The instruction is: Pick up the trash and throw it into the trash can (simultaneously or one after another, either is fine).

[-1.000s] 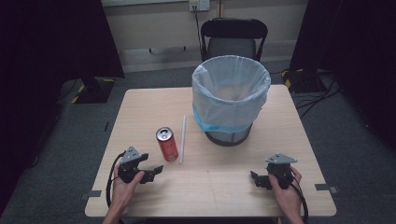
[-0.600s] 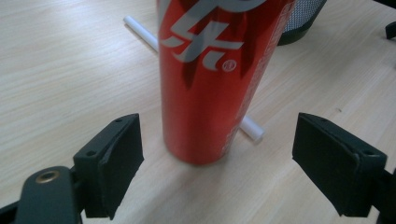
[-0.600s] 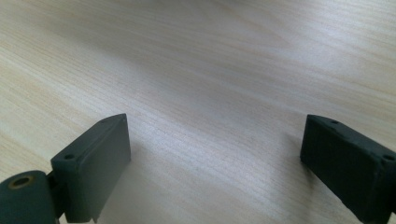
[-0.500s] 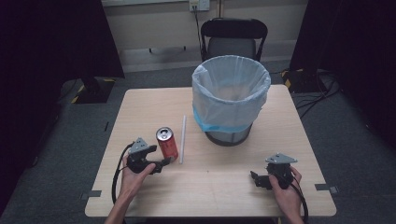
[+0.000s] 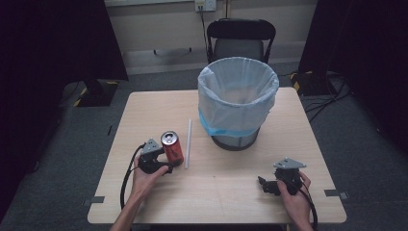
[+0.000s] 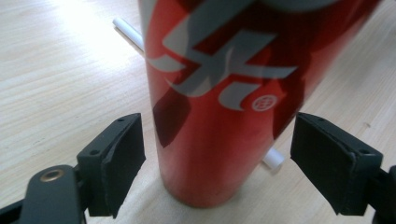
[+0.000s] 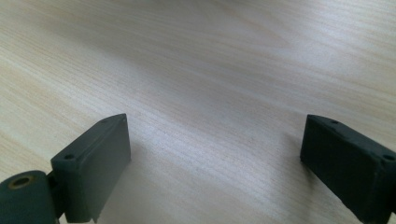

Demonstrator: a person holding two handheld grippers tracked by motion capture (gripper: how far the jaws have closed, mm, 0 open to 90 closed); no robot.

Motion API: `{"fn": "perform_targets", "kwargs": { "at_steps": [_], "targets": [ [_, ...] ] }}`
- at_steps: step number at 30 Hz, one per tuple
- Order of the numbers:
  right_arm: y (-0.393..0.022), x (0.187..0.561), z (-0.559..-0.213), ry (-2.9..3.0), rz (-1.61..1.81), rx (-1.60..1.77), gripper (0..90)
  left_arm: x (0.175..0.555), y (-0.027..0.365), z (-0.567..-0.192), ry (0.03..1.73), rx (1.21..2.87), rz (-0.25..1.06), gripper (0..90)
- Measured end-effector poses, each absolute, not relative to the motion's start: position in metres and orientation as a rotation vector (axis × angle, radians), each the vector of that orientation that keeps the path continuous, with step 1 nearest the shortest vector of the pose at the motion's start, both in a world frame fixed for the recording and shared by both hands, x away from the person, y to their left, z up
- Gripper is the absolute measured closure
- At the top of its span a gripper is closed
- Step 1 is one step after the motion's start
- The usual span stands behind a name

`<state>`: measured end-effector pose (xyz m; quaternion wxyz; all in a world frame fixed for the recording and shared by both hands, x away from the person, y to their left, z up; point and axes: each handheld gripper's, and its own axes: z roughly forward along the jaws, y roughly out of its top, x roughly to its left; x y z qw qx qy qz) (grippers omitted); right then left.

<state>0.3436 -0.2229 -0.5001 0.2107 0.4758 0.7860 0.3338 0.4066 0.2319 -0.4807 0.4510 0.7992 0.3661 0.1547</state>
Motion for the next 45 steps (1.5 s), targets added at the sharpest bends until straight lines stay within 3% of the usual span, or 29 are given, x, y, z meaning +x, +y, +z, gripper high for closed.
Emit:
{"fn": "perform_targets", "kwargs": {
  "at_steps": [13,16,18,19,45],
  "targets": [
    [-0.223,0.344,-0.500,2.184,0.929,1.323,7.7,0.418,0.225,-0.496,0.929,2.039,0.394,19.8],
    [-0.223,0.344,-0.500,2.184,0.928,1.323,7.7,0.419,0.224,-0.498,0.929,2.056,0.404,24.0],
    [-0.223,0.344,-0.500,2.183,0.928,1.323,7.7,0.419,0.224,-0.497,0.916,2.061,0.423,33.3],
    [-0.223,0.344,-0.500,2.184,0.928,1.323,7.7,0.419,0.224,-0.497,0.914,2.063,0.427,33.6],
    [-0.223,0.344,-0.500,2.183,0.928,1.323,7.7,0.408,0.230,-0.470,0.901,1.939,0.423,34.0]
  ]
}}
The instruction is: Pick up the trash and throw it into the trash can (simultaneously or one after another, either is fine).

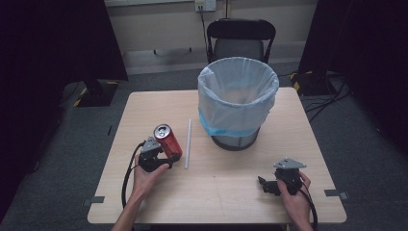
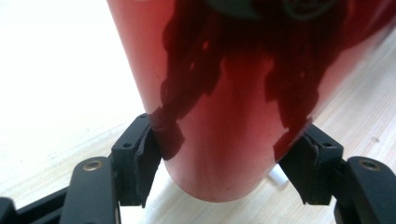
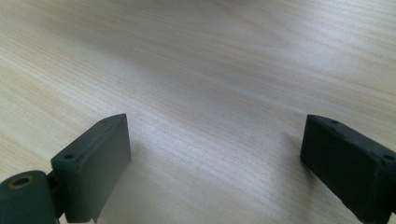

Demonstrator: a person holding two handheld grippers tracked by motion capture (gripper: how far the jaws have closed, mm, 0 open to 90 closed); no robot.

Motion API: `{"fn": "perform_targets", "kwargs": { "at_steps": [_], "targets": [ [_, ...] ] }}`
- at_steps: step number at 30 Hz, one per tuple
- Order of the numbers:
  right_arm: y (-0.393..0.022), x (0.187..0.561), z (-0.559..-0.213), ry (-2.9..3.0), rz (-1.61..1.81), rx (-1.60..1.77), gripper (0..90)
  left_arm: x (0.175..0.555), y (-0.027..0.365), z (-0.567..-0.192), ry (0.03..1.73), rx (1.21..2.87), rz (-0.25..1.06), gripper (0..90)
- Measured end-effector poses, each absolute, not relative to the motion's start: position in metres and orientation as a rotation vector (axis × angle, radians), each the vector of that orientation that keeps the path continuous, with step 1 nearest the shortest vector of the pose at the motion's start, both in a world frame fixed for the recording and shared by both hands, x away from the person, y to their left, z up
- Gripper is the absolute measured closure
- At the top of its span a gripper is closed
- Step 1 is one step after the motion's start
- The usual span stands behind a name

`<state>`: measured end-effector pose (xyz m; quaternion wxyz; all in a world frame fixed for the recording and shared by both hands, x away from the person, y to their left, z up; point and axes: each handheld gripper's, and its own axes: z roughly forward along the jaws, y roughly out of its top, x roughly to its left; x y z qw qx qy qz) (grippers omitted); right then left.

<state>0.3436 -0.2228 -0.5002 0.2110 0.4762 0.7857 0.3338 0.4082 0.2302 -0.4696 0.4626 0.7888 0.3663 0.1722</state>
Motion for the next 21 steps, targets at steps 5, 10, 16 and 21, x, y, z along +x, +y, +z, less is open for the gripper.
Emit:
{"fn": "perform_targets", "kwargs": {
  "at_steps": [5,10,16,21],
  "targets": [
    [-0.223,0.344,-0.500,2.183,0.928,1.324,7.7,0.407,0.230,-0.461,0.889,1.924,0.435,34.0],
    [-0.223,0.344,-0.500,2.184,0.931,1.323,7.7,0.406,0.231,-0.457,0.886,1.896,0.431,34.0],
    [-0.223,0.344,-0.500,2.184,0.928,1.323,7.7,0.409,0.232,-0.445,0.886,1.868,0.431,34.1],
    [-0.223,0.344,-0.500,2.183,0.928,1.323,7.7,0.411,0.229,-0.435,0.854,1.876,0.418,34.0]
  ]
}}
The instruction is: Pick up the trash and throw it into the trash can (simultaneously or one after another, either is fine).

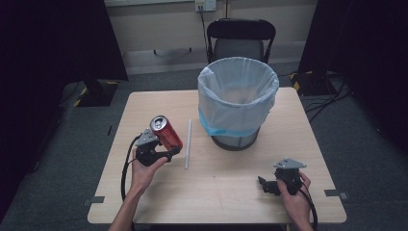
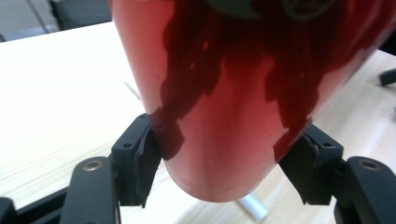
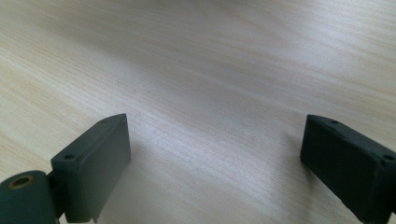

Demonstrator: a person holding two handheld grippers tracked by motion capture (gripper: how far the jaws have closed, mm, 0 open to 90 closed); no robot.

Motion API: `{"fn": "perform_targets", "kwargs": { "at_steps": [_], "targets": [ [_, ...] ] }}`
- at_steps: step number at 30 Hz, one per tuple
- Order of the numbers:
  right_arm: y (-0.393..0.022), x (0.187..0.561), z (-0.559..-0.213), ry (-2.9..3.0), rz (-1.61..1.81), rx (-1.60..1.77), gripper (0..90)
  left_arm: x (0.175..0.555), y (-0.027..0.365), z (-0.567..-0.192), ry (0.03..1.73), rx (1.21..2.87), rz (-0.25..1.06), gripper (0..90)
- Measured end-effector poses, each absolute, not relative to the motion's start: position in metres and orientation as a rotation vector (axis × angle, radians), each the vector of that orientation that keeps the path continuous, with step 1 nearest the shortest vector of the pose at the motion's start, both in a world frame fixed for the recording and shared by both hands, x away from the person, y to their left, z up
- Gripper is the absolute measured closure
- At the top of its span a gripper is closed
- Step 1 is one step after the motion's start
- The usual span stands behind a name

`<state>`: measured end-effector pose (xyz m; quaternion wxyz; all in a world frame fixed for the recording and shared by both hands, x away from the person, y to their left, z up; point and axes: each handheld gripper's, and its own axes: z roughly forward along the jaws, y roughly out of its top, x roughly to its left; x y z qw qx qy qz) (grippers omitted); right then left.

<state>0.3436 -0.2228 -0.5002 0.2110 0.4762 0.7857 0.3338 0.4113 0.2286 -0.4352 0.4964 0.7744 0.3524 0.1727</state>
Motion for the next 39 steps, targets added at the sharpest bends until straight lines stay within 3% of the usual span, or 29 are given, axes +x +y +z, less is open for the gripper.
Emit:
{"fn": "perform_targets", "kwargs": {
  "at_steps": [39],
  "targets": [
    [-0.223,0.344,-0.500,2.186,0.931,1.321,7.7,0.423,0.207,-0.345,0.711,1.770,0.458,34.1]
  ]
}}
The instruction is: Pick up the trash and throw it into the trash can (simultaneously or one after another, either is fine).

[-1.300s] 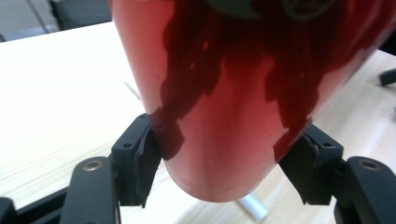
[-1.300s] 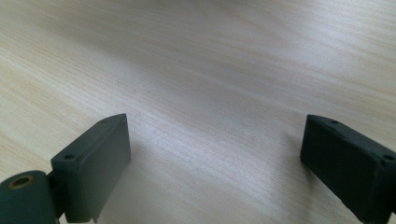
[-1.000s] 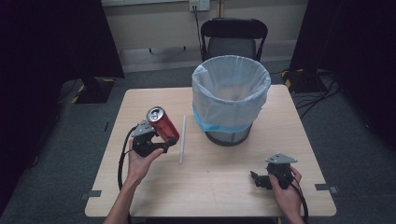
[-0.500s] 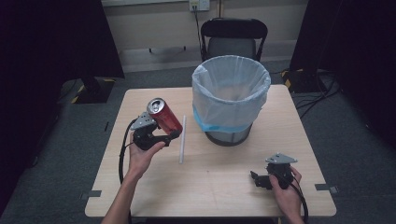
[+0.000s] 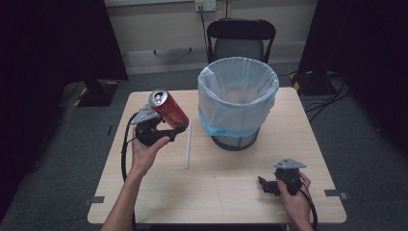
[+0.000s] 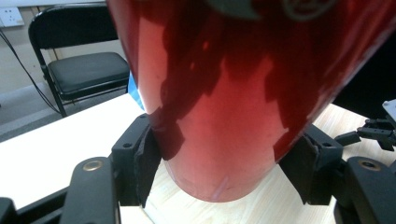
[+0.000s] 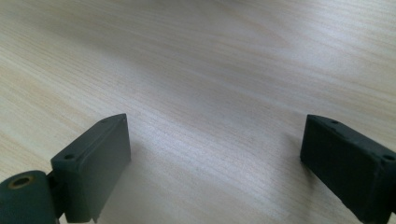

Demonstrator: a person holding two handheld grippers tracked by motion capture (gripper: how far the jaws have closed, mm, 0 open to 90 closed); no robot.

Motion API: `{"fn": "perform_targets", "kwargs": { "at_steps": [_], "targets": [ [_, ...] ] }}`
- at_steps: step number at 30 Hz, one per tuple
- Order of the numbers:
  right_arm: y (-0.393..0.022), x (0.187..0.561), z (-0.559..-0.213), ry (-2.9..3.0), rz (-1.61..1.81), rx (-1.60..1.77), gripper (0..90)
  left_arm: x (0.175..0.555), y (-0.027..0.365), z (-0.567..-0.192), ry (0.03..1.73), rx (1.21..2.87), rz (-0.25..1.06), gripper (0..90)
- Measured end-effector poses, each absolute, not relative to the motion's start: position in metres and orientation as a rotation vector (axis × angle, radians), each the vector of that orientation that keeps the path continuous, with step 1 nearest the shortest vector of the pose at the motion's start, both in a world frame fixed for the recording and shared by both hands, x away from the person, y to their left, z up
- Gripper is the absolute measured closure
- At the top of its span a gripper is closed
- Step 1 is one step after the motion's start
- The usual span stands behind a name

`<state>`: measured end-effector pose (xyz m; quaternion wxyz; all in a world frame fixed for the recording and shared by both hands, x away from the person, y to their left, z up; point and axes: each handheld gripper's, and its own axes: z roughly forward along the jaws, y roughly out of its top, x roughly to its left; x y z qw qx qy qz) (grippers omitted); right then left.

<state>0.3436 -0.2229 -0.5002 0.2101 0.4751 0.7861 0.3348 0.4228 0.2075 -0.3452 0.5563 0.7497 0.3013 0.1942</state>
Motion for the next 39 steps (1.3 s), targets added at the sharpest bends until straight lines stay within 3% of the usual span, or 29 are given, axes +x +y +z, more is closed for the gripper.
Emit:
{"fn": "perform_targets", "kwargs": {
  "at_steps": [39],
  "targets": [
    [-0.223,0.344,-0.500,2.185,0.928,1.322,7.7,0.453,0.174,-0.254,0.612,1.657,0.454,34.2]
  ]
}}
